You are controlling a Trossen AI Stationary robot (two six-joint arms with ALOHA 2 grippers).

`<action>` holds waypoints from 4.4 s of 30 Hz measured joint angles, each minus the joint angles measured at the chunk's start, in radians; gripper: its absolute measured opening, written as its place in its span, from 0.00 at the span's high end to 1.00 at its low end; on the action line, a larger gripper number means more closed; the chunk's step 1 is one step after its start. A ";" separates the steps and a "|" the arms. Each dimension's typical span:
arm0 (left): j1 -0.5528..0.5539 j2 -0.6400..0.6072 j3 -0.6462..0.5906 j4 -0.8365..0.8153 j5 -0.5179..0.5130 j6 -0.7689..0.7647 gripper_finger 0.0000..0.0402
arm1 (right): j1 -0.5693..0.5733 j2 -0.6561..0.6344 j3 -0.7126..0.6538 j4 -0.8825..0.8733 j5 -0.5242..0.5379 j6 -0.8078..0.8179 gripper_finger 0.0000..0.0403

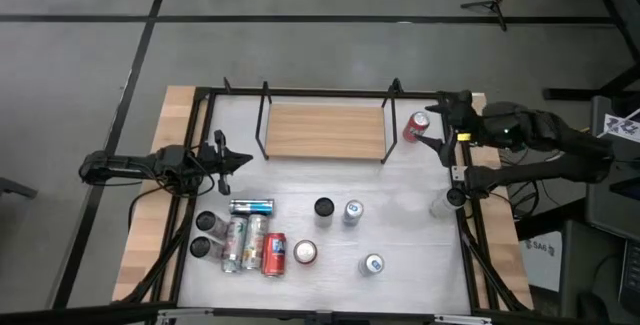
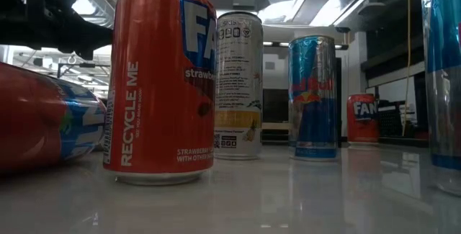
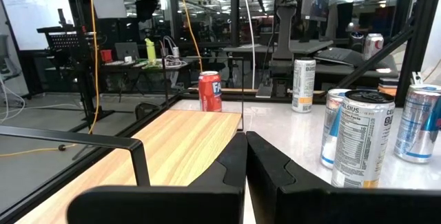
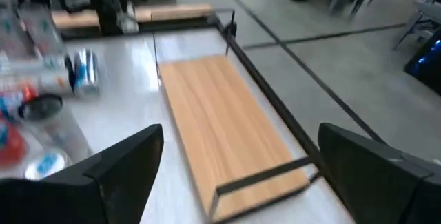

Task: Place canned beverage on shelf
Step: Put the top red soda can on the shelf

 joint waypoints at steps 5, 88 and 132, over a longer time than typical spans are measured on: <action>0.000 0.000 0.000 0.000 0.000 0.000 1.00 | -0.093 0.091 0.102 -0.126 0.024 -0.070 0.05; 0.000 0.000 0.000 0.000 0.000 0.000 1.00 | -0.868 0.693 -0.121 -0.157 -0.358 -0.850 0.05; 0.000 0.000 0.000 0.000 0.000 0.000 1.00 | -0.868 0.693 -0.096 -0.210 -0.332 -0.806 0.28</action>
